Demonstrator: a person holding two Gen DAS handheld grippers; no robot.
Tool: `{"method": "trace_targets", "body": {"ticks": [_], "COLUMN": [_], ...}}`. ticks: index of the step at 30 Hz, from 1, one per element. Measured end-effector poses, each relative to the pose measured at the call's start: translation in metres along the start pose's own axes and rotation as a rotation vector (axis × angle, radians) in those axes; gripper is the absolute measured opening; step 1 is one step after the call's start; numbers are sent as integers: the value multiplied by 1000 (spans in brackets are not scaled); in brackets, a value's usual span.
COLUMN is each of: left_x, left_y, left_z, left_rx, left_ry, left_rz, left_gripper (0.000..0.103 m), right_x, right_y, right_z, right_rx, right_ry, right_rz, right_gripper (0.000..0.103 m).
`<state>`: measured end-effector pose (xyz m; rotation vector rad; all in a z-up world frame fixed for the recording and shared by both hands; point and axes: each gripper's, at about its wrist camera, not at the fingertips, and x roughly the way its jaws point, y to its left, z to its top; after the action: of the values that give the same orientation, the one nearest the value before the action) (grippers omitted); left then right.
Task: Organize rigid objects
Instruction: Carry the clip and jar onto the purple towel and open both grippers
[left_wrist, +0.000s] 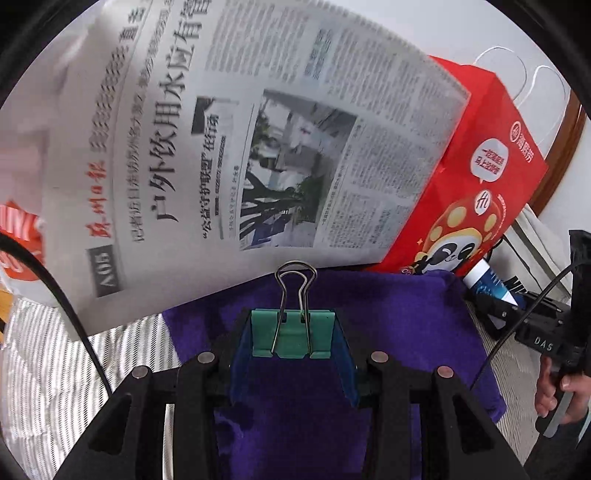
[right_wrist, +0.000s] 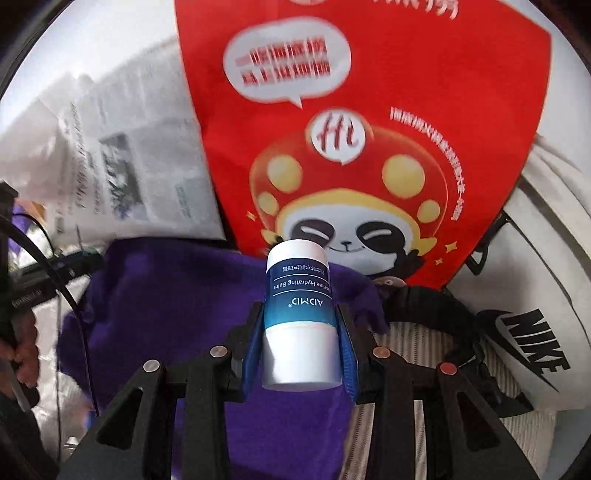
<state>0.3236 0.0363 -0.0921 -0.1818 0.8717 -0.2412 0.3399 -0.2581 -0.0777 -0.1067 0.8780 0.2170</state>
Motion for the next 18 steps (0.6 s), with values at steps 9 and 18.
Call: {"method": "trace_targets", "body": {"ticks": [9,18], "left_x": [21,41], "left_y": [-3,-16], "left_z": [-11,-20], "left_rx": [15,48], "left_ry": [46,79], "left_rz": [18,46], "left_gripper": [39,39], "right_x": [30,52], "right_y": [5,4], "right_z": [-9,-19], "right_rx": [-20,-18], "right_ry": [75,132], "right_rz": [5,-4], "right_gripper": [37,37]}}
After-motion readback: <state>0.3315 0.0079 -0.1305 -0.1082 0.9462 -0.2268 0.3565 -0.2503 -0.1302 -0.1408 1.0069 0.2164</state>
